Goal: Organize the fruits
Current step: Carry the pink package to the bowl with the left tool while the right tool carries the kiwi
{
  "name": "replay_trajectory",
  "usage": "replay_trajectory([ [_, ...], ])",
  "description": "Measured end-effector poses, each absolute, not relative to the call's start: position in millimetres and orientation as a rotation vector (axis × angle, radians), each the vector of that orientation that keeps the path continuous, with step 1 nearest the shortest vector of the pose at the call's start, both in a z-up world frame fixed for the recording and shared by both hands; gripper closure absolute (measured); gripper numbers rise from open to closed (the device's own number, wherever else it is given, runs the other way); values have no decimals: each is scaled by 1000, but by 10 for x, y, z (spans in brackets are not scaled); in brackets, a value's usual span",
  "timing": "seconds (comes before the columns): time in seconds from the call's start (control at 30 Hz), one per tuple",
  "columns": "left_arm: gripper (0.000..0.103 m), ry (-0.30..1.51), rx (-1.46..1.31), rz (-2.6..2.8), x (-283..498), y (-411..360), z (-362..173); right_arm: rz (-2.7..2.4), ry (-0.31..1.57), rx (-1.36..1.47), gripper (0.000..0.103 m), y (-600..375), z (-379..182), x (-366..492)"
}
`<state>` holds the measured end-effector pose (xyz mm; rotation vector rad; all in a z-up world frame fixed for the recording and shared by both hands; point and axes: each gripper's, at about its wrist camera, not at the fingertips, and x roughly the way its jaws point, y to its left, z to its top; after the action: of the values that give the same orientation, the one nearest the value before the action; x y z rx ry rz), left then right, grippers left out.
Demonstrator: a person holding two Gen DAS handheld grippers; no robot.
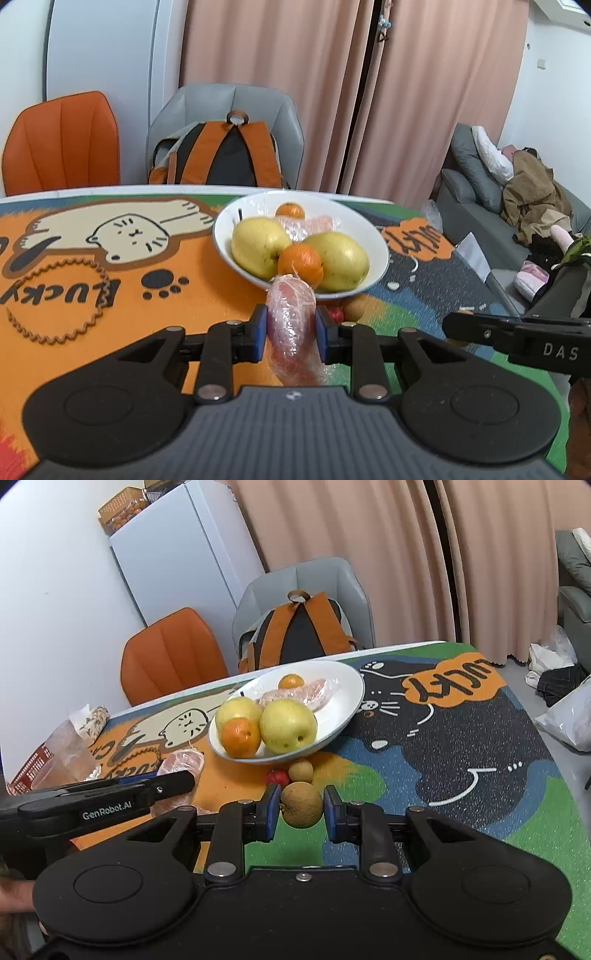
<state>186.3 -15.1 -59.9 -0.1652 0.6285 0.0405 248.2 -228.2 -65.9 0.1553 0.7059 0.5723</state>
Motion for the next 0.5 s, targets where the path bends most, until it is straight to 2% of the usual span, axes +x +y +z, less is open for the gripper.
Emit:
replay_trajectory([
  [0.5,78,561,-172,59,1966,22,-322,591,655,178,79,-2174,-504,2694],
])
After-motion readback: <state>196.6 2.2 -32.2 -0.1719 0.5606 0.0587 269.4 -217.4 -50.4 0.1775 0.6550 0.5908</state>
